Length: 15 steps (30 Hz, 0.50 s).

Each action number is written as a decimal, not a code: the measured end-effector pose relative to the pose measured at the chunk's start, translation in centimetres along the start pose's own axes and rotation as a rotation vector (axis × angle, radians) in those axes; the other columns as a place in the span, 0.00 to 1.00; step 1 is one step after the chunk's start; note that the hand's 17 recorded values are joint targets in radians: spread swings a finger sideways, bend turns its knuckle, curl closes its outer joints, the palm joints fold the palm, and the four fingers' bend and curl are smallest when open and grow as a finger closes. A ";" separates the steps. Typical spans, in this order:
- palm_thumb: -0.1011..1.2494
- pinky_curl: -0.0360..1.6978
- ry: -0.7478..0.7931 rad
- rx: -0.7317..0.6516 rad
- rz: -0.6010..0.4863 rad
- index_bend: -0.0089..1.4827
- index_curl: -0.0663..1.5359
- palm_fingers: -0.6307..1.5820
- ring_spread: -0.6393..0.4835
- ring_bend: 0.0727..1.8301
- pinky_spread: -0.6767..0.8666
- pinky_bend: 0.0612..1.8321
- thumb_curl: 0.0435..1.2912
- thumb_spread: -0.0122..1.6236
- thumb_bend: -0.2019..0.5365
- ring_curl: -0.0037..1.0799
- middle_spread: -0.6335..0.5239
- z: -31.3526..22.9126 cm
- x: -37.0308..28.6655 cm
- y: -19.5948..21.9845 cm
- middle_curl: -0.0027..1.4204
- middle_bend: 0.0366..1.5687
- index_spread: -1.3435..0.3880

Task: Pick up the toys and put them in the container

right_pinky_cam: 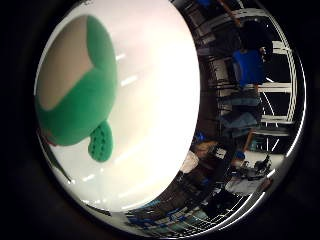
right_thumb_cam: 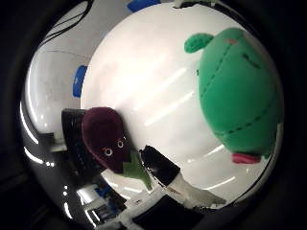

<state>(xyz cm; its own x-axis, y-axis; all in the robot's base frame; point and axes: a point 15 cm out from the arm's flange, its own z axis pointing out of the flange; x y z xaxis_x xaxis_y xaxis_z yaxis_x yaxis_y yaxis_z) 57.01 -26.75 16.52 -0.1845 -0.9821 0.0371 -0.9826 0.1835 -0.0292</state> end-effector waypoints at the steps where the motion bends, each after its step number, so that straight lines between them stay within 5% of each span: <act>1: 0.38 0.20 -0.001 -0.008 -0.001 0.12 0.22 0.34 0.78 0.10 0.74 0.21 0.18 0.66 0.24 0.24 0.62 0.5 0.0 0.1 0.22 0.10 0.58; 6: 0.39 0.20 -0.001 -0.037 -0.002 0.11 0.22 0.36 0.78 0.11 0.75 0.22 0.19 0.67 0.25 0.24 0.61 1.4 0.4 0.8 0.22 0.10 0.58; 9: 0.44 0.19 0.000 -0.045 -0.003 0.11 0.21 0.45 0.74 0.18 0.76 0.23 0.20 0.67 0.26 0.26 0.56 1.2 0.6 1.1 0.22 0.12 0.59; 15: 0.50 0.18 0.003 -0.049 -0.014 0.11 0.21 0.69 0.37 0.41 0.42 0.30 0.23 0.67 0.25 0.37 0.33 -1.1 0.8 1.8 0.32 0.33 0.57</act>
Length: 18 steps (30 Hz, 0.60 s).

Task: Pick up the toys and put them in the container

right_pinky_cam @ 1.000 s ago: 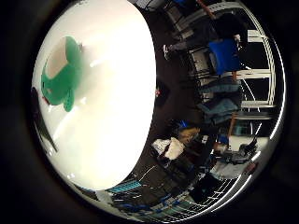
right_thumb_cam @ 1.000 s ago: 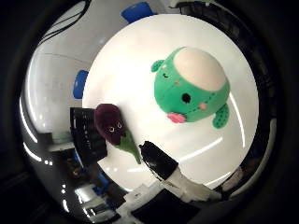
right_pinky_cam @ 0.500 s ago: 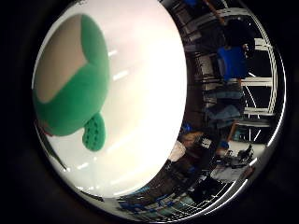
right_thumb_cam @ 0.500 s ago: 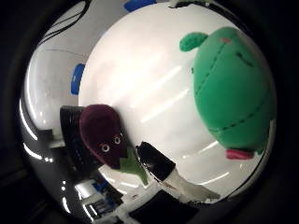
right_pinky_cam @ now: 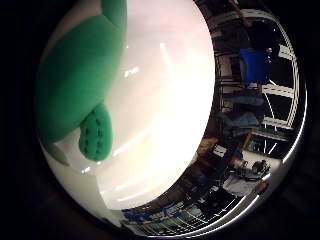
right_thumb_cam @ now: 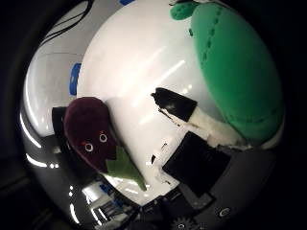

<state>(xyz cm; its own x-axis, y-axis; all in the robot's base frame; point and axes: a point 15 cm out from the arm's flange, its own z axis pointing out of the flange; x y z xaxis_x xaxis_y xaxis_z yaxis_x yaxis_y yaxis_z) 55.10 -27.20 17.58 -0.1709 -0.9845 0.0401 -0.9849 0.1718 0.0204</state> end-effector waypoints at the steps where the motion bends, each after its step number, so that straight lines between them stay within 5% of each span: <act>1: 0.51 0.20 0.000 0.000 -0.003 0.12 0.22 0.76 0.33 0.44 0.29 0.36 0.23 0.67 0.25 0.40 0.30 -0.2 0.0 0.1 0.34 0.36 0.56; 5: 0.59 0.27 0.000 0.001 -0.005 0.29 0.31 0.87 0.30 0.54 0.15 0.51 0.26 0.66 0.26 0.49 0.29 -1.5 -0.1 0.4 0.45 0.51 0.53; 11: 0.77 0.37 -0.019 -0.021 -0.002 0.57 0.48 0.83 0.34 0.67 0.23 0.68 0.33 0.65 0.29 0.58 0.33 -4.4 -0.8 2.1 0.55 0.69 0.55; 18: 0.85 0.45 -0.043 -0.023 -0.025 0.68 0.57 0.77 0.36 0.74 0.29 0.75 0.44 0.58 0.26 0.66 0.35 -11.1 -2.9 5.0 0.62 0.77 0.59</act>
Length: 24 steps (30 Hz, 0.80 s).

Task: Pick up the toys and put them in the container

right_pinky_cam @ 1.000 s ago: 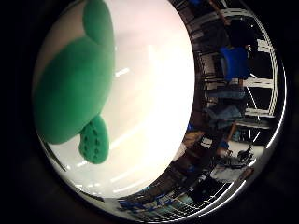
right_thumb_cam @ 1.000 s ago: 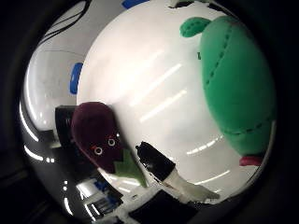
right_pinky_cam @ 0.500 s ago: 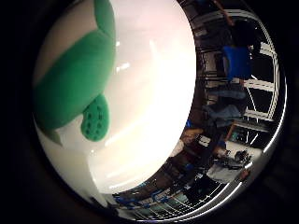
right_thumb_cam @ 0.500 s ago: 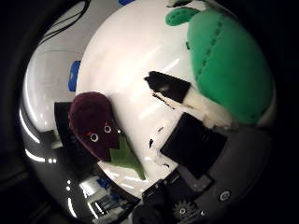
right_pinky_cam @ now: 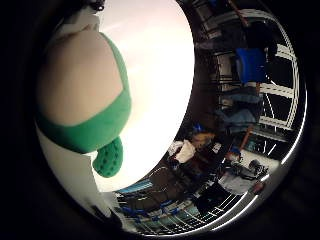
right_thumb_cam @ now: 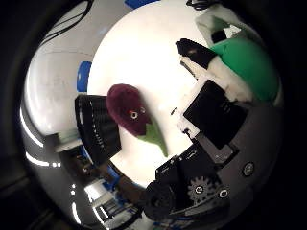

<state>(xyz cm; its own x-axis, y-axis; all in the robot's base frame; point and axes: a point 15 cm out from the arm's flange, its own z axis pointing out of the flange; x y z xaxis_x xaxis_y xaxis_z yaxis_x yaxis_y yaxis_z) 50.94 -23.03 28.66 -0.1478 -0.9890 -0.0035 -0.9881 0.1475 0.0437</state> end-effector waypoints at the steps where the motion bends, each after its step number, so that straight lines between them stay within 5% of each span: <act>1: 0.85 0.45 0.000 0.001 -0.012 0.68 0.58 0.76 0.36 0.74 0.30 0.75 0.45 0.58 0.26 0.67 0.35 -1.3 -0.7 0.6 0.63 0.77 0.60; 17: 0.84 0.56 0.025 0.142 -0.273 0.67 0.62 0.76 0.36 0.73 0.30 0.70 0.56 0.53 0.25 0.73 0.37 -18.1 -18.7 10.1 0.66 0.78 0.61; 24: 0.84 0.59 -0.007 0.302 -0.357 0.67 0.63 0.77 0.36 0.73 0.30 0.68 0.59 0.50 0.25 0.74 0.38 -21.1 -28.1 9.7 0.66 0.78 0.61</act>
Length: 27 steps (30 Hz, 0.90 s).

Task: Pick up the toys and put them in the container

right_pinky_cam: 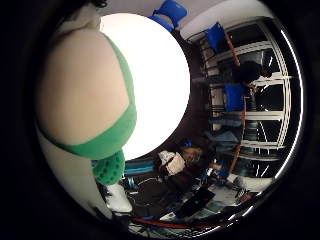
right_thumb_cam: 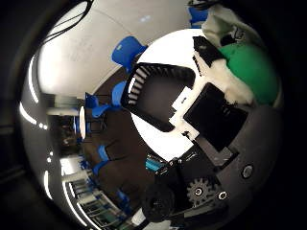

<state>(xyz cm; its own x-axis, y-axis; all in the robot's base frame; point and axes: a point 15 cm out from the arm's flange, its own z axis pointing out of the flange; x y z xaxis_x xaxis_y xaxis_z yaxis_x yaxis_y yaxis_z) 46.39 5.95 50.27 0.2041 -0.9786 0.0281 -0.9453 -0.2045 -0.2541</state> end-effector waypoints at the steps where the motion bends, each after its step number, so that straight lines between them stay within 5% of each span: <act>1: 0.84 0.59 -0.006 0.025 -0.010 0.67 0.63 0.77 0.36 0.73 0.30 0.68 0.59 0.50 0.25 0.74 0.38 -0.1 -1.2 -0.8 0.66 0.78 0.61; 9: 0.84 0.63 -0.093 0.119 -0.041 0.68 0.63 0.77 0.36 0.72 0.31 0.66 0.61 0.47 0.25 0.75 0.38 3.1 -9.4 -6.1 0.66 0.79 0.61; 21: 0.79 0.65 -0.208 0.067 -0.021 0.68 0.63 0.77 0.35 0.72 0.30 0.64 0.62 0.47 0.23 0.76 0.38 11.2 -15.7 -9.1 0.66 0.79 0.61; 24: 0.74 0.62 -0.246 0.048 -0.013 0.63 0.62 0.78 0.36 0.71 0.28 0.62 0.56 0.57 0.24 0.73 0.38 12.2 -16.4 -9.1 0.64 0.74 0.61; 27: 0.65 0.52 -0.262 0.013 -0.017 0.47 0.58 0.78 0.35 0.67 0.19 0.55 0.47 0.65 0.23 0.64 0.37 13.5 -16.8 -8.7 0.58 0.69 0.59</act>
<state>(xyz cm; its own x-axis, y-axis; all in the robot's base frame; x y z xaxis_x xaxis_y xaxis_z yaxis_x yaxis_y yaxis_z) 54.61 24.49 38.95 0.2806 -0.9347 -0.2181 -0.9381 -0.2190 -0.2683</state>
